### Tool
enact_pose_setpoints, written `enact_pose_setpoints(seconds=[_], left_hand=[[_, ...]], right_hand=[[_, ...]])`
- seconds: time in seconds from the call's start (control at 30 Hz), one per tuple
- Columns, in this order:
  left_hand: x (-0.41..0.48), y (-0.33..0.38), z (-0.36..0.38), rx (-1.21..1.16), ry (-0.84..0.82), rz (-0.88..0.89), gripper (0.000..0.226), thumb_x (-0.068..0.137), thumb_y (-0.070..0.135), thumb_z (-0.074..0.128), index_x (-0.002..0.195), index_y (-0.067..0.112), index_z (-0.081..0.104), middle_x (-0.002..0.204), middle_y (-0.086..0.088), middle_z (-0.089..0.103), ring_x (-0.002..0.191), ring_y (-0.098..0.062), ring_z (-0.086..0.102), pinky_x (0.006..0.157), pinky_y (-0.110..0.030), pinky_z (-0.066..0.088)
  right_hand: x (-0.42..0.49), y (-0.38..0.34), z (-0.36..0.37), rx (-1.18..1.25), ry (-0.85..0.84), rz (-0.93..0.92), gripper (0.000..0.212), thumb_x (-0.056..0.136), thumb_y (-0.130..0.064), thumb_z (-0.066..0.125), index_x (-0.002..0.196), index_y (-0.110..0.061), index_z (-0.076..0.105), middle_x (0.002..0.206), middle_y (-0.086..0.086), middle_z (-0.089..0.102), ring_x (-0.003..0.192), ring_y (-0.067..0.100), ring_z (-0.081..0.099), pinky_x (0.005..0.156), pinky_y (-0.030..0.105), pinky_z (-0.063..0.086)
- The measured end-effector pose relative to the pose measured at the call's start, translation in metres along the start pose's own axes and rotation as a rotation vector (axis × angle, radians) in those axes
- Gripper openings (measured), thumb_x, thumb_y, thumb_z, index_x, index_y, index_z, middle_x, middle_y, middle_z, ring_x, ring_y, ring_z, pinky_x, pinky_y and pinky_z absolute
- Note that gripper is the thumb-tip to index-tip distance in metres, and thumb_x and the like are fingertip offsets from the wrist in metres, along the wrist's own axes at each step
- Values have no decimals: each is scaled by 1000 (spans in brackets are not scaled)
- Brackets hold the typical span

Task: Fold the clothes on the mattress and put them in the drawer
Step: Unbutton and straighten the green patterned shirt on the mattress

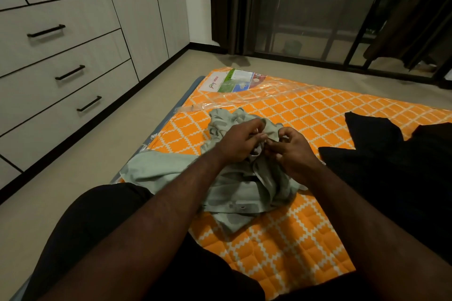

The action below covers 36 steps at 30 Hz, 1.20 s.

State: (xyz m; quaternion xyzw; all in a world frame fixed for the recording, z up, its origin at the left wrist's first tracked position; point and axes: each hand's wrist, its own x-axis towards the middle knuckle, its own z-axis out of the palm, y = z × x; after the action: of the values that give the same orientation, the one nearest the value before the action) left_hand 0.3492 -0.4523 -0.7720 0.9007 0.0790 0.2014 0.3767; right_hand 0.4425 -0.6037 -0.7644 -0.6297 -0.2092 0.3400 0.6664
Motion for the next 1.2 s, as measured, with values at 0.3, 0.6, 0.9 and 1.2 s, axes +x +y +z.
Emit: enact_pose_setpoints(seconds=[0.3,0.6,0.9,1.2], left_hand=[[0,0,-18,607,147,187,43,86,27,76,127,38,66,126,-9,49,116,-30,41,92,-45,30],[1,6,-27,529,54,93,39,93,50,63,67,22,59,57,11,49,52,-9,48,49,-29,39],[-4,-29,-9,480,-421,-235,115,87,35,77,161,24,-10,167,-6,-22,156,-30,10,121,-42,30],[-7,-16,-10,487,19,-177,68,73,41,86,129,21,52,127,-9,50,107,-26,56,79,-37,51]], right_hand=[[-5,-10,0,-170,66,-120,24,99,-1,57,115,-14,70,99,10,75,84,20,75,67,31,59],[13,1,-10,-156,177,-94,30,98,3,59,112,-20,72,119,10,71,106,29,71,80,36,61],[8,13,0,-951,143,-125,50,82,-24,85,109,-11,44,88,4,61,72,15,55,57,32,41],[3,29,8,-1176,-9,2,26,73,-37,90,71,-16,75,69,-1,71,66,11,66,57,28,51]])
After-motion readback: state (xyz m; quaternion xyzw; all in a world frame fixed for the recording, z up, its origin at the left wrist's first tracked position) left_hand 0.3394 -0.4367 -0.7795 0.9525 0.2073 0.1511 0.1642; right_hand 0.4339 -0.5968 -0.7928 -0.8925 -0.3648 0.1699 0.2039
